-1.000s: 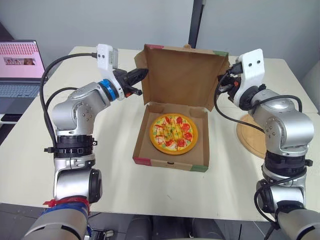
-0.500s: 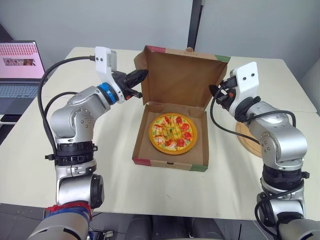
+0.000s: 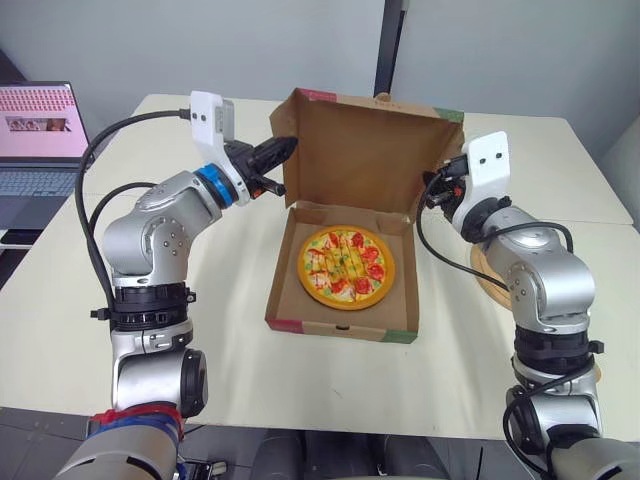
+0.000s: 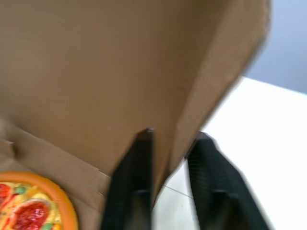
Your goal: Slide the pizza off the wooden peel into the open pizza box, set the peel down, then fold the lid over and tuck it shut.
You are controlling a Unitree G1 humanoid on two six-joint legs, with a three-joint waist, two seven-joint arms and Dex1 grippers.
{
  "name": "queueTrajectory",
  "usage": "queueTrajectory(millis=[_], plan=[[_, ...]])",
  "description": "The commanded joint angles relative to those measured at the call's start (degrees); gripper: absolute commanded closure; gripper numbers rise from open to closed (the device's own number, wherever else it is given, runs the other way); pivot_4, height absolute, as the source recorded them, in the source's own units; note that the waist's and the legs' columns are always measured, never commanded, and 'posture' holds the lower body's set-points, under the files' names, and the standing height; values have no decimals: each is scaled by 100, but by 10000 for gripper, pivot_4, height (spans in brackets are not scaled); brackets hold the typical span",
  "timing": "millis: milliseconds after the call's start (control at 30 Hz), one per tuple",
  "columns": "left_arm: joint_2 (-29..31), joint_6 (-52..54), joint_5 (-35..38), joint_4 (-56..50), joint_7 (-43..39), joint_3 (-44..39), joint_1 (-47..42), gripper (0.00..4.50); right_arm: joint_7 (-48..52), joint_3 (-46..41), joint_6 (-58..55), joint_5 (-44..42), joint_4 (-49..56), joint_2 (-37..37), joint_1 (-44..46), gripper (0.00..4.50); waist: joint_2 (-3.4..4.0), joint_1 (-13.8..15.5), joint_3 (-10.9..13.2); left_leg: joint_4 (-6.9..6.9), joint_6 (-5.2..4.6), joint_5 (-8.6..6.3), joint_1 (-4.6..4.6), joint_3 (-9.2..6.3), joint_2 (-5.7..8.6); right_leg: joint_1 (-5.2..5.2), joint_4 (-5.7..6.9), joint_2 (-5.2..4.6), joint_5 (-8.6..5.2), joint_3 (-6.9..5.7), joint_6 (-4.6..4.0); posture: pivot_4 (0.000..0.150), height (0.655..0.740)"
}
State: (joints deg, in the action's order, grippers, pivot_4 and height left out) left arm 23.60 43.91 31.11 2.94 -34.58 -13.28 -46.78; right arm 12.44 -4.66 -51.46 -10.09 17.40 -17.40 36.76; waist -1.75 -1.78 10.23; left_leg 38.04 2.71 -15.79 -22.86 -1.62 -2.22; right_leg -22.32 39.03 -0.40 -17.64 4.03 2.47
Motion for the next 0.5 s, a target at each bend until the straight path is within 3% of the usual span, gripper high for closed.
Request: queueTrajectory(millis=[33, 233, 500], plan=[[58, -249, 47, -227, -106, 66, -44, 45000, -75, -122, 85, -54, 144, 44, 93, 44863, 0, 0, 0, 0, 0, 0, 0, 0, 0, 0, 0, 0, 0, 0, 0, 1500, 7400], [-13, -159, 37, -438, 251, 38, 3, 45000, 29, -163, -125, -324, 540, 127, 143, 44863, 0, -1, 0, 0, -2, -1, 0, 0, 0, 0, 0, 0, 0, 0, 0, 1500, 7400], [-574, 576, 684, -1645, 1246, -312, 521, 45000, -262, -80, -764, -551, 1529, 600, -133, 44863, 0, 2, -1, -1, -4, -2, -1, -7, -33, 1, 2, -1, 0, 1, 0, 1500, 7400]])
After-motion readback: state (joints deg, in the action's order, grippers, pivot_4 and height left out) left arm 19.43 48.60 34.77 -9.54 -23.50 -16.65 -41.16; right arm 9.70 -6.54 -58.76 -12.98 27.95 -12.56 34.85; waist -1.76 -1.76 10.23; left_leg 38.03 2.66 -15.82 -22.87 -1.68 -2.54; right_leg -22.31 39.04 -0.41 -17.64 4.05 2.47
